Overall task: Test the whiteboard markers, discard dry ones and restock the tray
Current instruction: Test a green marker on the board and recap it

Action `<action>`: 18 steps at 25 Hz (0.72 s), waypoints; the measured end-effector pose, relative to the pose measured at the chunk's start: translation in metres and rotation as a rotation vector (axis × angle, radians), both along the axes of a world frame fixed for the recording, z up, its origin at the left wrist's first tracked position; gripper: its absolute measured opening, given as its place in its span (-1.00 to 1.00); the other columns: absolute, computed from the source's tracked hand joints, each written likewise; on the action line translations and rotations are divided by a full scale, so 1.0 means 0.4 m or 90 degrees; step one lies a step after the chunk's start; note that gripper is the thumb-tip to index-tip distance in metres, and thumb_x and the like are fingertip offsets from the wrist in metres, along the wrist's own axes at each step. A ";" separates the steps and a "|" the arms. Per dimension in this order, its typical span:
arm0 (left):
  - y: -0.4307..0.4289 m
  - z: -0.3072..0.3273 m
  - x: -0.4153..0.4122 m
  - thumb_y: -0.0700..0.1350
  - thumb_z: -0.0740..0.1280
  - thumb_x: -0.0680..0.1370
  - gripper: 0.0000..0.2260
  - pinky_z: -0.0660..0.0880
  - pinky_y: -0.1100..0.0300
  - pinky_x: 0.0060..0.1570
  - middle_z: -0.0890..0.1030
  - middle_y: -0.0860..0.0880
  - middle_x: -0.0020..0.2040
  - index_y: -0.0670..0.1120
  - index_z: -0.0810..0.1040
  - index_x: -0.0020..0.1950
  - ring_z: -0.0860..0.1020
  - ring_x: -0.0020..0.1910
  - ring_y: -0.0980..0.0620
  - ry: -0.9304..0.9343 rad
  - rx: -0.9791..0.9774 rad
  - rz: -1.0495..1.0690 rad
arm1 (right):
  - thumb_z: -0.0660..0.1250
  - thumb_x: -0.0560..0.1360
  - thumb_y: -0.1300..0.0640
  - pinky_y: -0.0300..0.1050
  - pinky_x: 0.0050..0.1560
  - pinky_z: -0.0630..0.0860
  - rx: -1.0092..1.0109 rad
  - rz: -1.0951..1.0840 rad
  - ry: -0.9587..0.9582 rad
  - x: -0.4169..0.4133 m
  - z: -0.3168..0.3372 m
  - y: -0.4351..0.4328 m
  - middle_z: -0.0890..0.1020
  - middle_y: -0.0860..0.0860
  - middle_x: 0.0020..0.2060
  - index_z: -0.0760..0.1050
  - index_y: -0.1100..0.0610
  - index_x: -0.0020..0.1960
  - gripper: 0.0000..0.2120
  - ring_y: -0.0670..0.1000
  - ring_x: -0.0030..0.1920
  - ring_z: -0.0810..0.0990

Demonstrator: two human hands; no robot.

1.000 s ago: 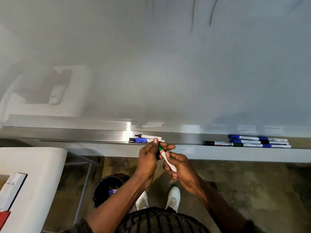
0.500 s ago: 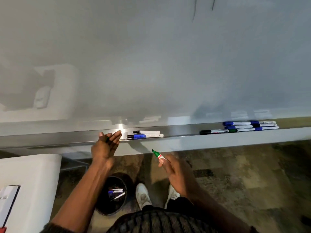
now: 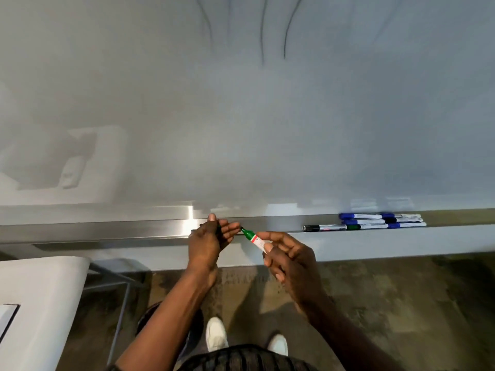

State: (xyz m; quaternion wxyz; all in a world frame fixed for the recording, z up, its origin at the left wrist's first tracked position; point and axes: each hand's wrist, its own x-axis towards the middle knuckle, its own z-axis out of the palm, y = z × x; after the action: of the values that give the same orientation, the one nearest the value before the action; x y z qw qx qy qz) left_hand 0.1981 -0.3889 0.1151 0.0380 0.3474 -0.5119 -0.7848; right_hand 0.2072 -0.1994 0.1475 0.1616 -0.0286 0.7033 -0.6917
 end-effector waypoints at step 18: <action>0.306 0.400 -0.270 0.09 0.02 0.79 -0.66 0.41 -0.04 0.55 0.25 -0.13 0.71 -0.06 0.49 0.15 0.04 0.75 0.03 0.499 -1.142 0.002 | 0.47 0.61 0.20 0.13 -0.24 0.68 -0.075 -0.310 0.824 -0.357 0.728 0.248 0.75 0.00 -0.01 0.69 0.15 0.24 -0.79 0.13 -0.13 0.75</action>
State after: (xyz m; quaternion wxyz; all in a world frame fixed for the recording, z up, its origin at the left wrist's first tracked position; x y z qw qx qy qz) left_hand 0.0903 -0.2664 0.2751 0.4566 -0.0949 -0.8692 -0.1642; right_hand 0.0644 -0.1001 0.4387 -0.4522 -0.2853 0.6058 -0.5892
